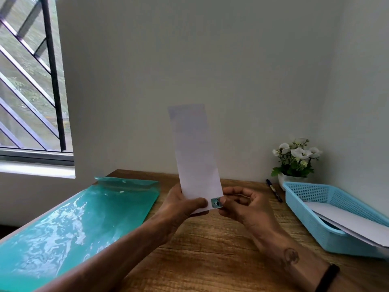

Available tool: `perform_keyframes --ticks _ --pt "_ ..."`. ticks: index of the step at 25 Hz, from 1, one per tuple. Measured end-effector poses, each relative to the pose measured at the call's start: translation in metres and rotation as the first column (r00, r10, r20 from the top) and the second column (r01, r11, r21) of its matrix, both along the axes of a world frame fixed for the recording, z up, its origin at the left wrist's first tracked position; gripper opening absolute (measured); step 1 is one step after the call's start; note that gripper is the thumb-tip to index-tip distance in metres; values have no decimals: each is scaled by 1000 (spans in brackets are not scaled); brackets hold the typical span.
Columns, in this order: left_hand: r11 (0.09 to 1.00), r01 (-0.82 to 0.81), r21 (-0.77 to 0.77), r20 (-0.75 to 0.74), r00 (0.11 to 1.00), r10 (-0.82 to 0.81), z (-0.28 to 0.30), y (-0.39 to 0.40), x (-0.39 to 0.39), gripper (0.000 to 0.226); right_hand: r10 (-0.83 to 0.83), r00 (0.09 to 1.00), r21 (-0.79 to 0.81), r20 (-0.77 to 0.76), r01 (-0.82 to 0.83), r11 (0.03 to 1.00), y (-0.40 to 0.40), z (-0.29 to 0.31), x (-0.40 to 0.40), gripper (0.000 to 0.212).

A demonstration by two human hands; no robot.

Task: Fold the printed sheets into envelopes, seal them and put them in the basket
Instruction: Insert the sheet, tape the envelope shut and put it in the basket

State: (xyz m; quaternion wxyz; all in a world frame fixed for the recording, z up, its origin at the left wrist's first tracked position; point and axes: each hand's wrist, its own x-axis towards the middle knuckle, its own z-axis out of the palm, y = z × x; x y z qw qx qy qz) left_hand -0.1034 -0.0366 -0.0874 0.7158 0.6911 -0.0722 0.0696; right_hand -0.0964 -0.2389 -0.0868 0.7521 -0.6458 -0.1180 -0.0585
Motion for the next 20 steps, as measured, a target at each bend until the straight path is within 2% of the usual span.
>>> perform_keyframes --ticks 4,7,9,11,13,16,18,20 --pt "983 -79 -168 90 991 95 14 10 5 41 -19 999 -72 40 22 997 -5 0 3 22" --pt "959 -162 -232 110 975 191 20 23 9 25 -41 996 -152 85 53 987 -6 -2 6 19" --pt "946 -189 -264 105 969 223 24 28 8 21 -87 989 -234 124 114 966 -5 0 6 18" --pt "943 -195 -269 112 966 231 26 31 9 22 -144 956 -378 257 237 895 -6 3 4 18" --pt "953 -173 -249 159 963 217 30 30 7 20 -149 878 -504 454 391 770 -7 9 -4 21" --pt "974 -164 -158 217 956 197 46 24 5 16 -108 716 -506 689 583 635 -12 33 -14 22" --pt "969 -245 24 288 930 228 61 20 6 14 -76 580 -449 811 700 555 -17 62 -14 34" --pt "888 -382 256 454 858 239 75 14 7 14 -68 455 -365 888 786 499 -23 96 -14 46"
